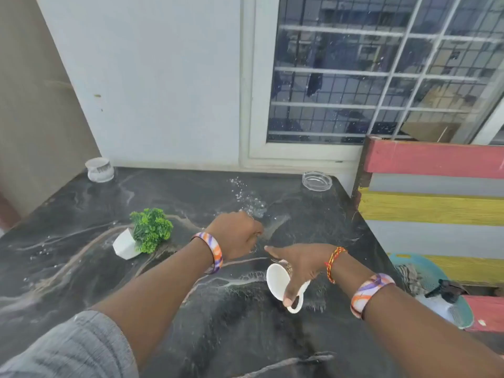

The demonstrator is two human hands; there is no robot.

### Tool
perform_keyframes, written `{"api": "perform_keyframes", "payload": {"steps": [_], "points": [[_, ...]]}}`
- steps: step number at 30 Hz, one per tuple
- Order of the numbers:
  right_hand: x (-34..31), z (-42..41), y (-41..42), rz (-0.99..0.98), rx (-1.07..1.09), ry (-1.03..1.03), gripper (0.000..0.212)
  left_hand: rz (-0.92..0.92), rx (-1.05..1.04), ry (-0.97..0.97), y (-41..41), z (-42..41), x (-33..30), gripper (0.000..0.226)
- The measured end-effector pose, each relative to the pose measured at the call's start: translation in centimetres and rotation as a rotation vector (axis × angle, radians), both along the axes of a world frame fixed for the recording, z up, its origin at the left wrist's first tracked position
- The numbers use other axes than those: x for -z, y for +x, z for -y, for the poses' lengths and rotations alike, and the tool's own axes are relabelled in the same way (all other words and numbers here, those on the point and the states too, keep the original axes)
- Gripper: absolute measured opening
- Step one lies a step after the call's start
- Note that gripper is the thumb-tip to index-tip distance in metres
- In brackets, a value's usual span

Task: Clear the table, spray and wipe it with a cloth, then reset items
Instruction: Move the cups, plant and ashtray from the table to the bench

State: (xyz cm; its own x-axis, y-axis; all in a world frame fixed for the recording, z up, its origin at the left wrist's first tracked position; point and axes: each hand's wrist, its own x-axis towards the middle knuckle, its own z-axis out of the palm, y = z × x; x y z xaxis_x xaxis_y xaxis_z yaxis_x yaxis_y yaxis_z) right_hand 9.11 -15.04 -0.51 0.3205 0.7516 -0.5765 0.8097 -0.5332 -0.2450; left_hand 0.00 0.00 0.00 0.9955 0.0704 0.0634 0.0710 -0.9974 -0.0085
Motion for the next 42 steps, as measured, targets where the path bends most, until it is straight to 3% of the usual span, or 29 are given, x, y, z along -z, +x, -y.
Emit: {"api": "perform_keyframes", "payload": {"steps": [5, 9, 15, 22, 26, 30, 33, 35, 39, 42], "points": [[1.4, -0.1, 1.3, 0.040, -0.101, 0.095, 0.072, 0.006, -0.122, -0.170, -0.6, -1.6, 2.1, 0.032], [2.1, -1.7, 1.7, -0.009, -0.125, 0.210, 0.061, 0.132, -0.250, -0.285, -2.7, -3.9, 2.8, 0.030], [2.9, -8.1, 0.9, -0.302, 0.018, 0.505, 0.063, 0.424, -0.522, -0.472, -6.0, -11.7, 1.8, 0.045], [4.6, -18.0, -0.3, -0.679, 0.453, 0.895, 0.071, 0.605, -0.861, -0.479, -6.3, -26.5, 2.3, 0.027], [5.7, -22.1, -0.6, -0.792, 0.635, 1.000, 0.070, 0.538, -0.912, -0.424, -5.0, -35.0, 3.7, 0.040], [7.2, -23.5, -0.3, -0.873, 0.759, 1.002, 0.061, 0.289, -1.060, -0.395, -2.7, -42.2, 4.7, 0.070], [7.9, -23.4, 0.1, -0.884, 0.878, 0.998, 0.049, 0.170, -1.112, -0.366, -1.3, -45.6, 4.9, 0.078], [8.1, -23.0, 0.3, -0.873, 0.929, 0.990, 0.050, 0.151, -1.100, -0.330, -0.5, -47.3, 5.2, 0.073], [8.0, -22.0, 0.7, -0.869, 0.983, 1.017, 0.063, 0.074, -1.035, -0.254, 0.7, -49.1, 6.0, 0.044], [8.0, -21.2, 0.9, -0.891, 1.019, 1.027, 0.071, 0.105, -1.099, -0.237, 1.1, -49.0, 6.4, 0.046]]}}
